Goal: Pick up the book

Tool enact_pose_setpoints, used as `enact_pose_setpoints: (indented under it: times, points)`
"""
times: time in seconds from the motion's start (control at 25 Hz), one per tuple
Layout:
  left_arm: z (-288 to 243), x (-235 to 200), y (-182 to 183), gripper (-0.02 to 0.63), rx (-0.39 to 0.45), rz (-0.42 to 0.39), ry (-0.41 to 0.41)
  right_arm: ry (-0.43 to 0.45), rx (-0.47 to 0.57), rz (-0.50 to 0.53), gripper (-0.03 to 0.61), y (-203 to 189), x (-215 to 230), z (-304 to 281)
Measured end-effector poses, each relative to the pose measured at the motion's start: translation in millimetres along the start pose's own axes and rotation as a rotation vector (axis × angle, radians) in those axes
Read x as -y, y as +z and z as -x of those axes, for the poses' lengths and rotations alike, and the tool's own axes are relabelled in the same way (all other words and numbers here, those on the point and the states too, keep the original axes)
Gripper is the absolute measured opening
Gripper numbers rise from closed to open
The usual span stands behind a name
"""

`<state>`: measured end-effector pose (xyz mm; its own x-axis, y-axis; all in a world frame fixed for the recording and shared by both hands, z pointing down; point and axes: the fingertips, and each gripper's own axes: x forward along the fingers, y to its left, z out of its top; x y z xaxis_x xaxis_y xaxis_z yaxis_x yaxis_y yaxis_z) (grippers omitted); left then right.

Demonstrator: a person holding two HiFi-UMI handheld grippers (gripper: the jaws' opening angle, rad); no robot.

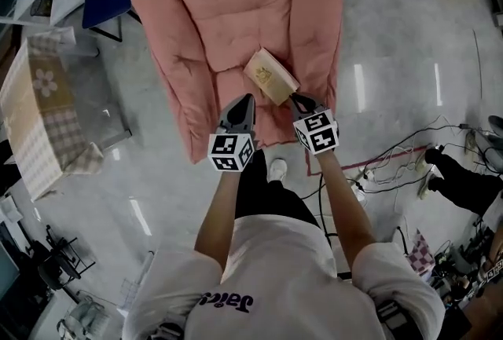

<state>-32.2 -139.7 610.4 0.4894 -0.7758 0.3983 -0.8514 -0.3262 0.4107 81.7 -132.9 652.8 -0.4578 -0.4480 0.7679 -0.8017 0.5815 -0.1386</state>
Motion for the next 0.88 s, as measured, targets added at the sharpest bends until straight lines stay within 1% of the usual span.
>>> enact_pose_setpoints:
  times: [0.08,0.12,0.16,0.2,0.24,0.32,0.44,0.6,0.72,0.88]
  points:
    - [-17.2,-9.3,-13.2,0.015,-0.016,-0.003,-0.018,0.024,-0.048,0.003,0.034,-11.1,9.4,-26.2]
    - [-24.9,-13.6,-20.4,0.015,-0.029,-0.005,-0.025,0.040,-0.074,0.002,0.058,-17.5,13.0,-38.2]
    - [-32.1,-18.3,-27.0,0.015,-0.042,-0.005,-0.031,0.054,-0.103,0.000,0.109,-23.6,16.6,-50.1]
    - [-39.5,-23.6,-32.3,0.015,-0.054,-0.005,-0.035,0.066,-0.130,-0.003,0.131,-28.7,20.7,-62.1]
    - [-46.7,-29.4,-36.4,0.015,-0.064,-0.003,-0.038,0.076,-0.156,-0.005,0.138,-32.5,25.0,-74.5]
    - [-60.1,-41.9,-43.6,0.015,-0.081,0.002,-0.042,0.093,-0.204,0.002,0.172,-38.7,32.9,-99.8]
    - [-78.6,-59.7,-54.5,0.015,-0.097,0.007,-0.048,0.121,-0.274,0.037,0.249,-47.7,43.3,-138.1]
    - [-92.2,-75.2,-69.6,0.015,-0.118,0.017,-0.070,0.157,-0.358,0.073,0.303,-64.8,52.4,-178.9]
    - [-98.7,-85.7,-75.0,0.015,-0.127,0.020,-0.082,0.181,-0.409,0.081,0.337,-76.9,59.0,-208.7]
    - [-106.6,-93.9,-76.8,0.015,-0.127,0.031,-0.094,0.202,-0.474,0.090,0.364,-88.4,68.5,-242.7]
